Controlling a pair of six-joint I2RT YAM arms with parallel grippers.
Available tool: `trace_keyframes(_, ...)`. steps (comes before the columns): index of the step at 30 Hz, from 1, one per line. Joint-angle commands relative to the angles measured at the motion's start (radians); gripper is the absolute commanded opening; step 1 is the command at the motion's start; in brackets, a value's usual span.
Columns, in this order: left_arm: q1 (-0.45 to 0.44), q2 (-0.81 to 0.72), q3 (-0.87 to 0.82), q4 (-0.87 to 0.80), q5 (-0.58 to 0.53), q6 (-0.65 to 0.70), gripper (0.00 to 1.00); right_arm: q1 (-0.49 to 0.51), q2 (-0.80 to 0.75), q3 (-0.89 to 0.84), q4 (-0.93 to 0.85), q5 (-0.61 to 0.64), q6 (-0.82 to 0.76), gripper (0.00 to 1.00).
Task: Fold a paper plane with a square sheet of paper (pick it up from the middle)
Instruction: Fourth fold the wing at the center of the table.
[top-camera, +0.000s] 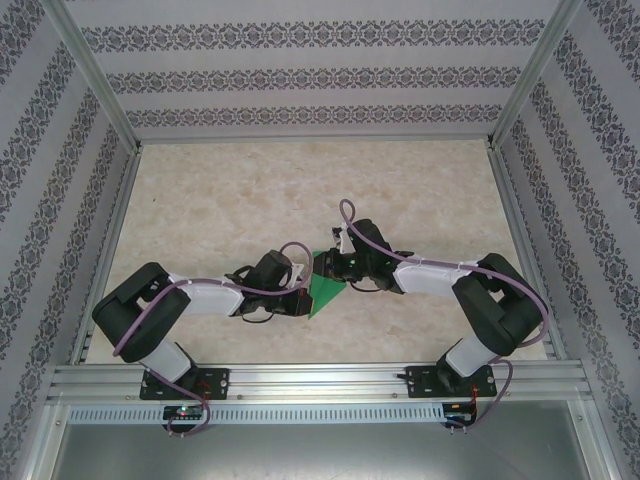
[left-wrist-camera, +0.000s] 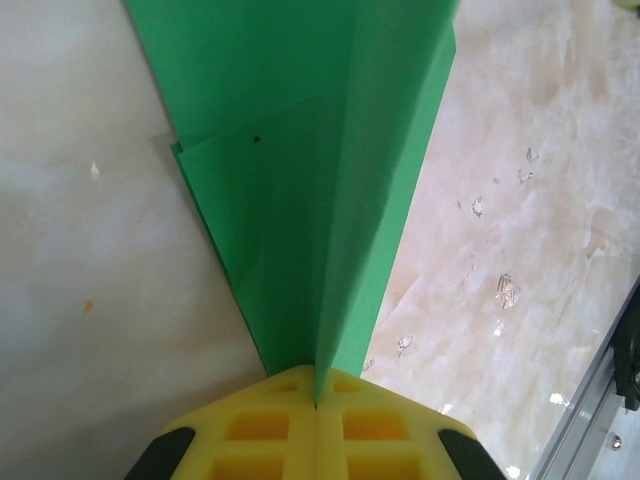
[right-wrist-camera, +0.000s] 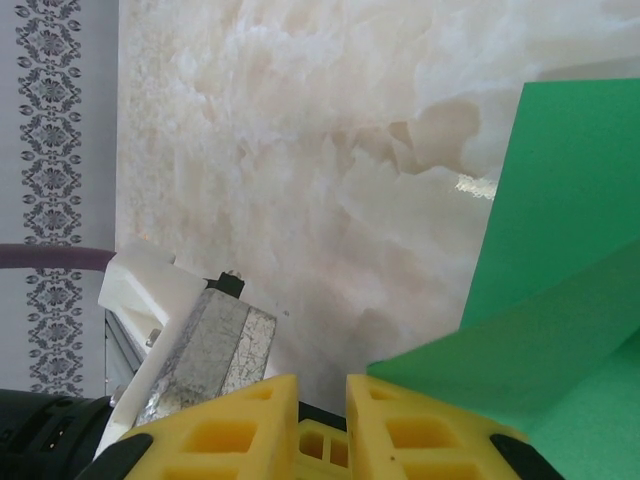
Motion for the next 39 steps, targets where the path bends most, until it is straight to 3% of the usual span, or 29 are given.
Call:
trace_keyframes(1, 0.015, 0.04, 0.005, -0.025, 0.021, -0.003, 0.0, 0.008, 0.028, 0.002, 0.04, -0.017, 0.004, 0.21)
trace_keyframes(14, 0.035, 0.056, -0.001, -0.018, 0.045, -0.031, 0.0, -0.006, 0.139, 0.052, 0.045, -0.025, -0.007, 0.19)
trace_keyframes(28, 0.061, 0.104, 0.037, -0.051, 0.132, 0.006, 0.0, 0.003, 0.029, 0.005, 0.037, -0.03, 0.004, 0.2)
trace_keyframes(39, 0.07, 0.139, 0.052, -0.058, 0.156, -0.007, 0.0, -0.001, 0.131, 0.032, 0.049, -0.018, 0.009, 0.19)
